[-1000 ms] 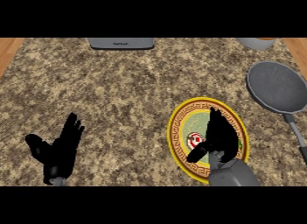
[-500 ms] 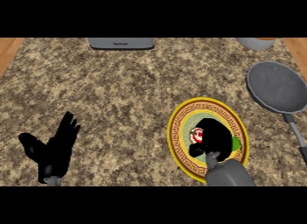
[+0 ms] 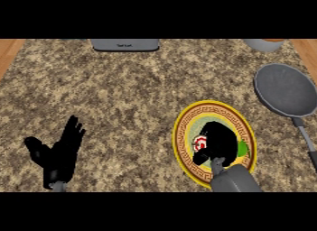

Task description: Pick the cupcake from the plate and place it in the pan

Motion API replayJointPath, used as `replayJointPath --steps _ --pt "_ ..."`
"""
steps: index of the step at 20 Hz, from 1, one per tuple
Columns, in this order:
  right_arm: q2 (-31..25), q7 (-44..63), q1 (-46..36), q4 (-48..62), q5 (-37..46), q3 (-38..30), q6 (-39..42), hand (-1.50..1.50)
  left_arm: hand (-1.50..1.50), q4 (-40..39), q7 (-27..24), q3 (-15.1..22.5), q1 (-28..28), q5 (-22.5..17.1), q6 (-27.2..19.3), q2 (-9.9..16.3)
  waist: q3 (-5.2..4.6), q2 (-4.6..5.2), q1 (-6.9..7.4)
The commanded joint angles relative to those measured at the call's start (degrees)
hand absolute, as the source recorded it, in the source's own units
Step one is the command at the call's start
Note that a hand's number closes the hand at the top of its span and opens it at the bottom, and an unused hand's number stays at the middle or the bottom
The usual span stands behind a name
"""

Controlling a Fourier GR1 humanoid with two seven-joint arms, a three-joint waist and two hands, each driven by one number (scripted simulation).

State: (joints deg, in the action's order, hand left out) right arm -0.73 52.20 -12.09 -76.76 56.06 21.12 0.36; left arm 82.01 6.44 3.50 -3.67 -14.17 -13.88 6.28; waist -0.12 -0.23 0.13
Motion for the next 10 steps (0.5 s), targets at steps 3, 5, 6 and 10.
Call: replayJointPath --steps 3,5,6,10 --pt "-4.95 -15.90 -2.28 -0.79 -2.10 7.27 7.46 1.50 0.00 0.35 1.60 -0.75 1.60 -0.42 0.55 1.01 0.14 0.27 0.43" --pt "-7.17 -21.62 -1.47 -1.12 -2.25 9.86 8.63 1.50 0.00 -0.33 -1.33 0.62 -0.66 -0.26 1.51 -0.69 0.12 0.23 0.43" --pt "-7.19 -22.81 -3.50 0.75 -2.37 9.00 8.98 1.50 0.00 -1.54 0.41 0.06 1.91 0.52 -0.64 -1.02 0.13 0.35 0.24" --pt "-9.46 -21.51 -0.14 -9.47 4.93 12.13 3.04 1.50 0.00 0.99 0.16 -0.14 -0.71 0.04 1.23 0.25 0.11 0.00 -0.35"
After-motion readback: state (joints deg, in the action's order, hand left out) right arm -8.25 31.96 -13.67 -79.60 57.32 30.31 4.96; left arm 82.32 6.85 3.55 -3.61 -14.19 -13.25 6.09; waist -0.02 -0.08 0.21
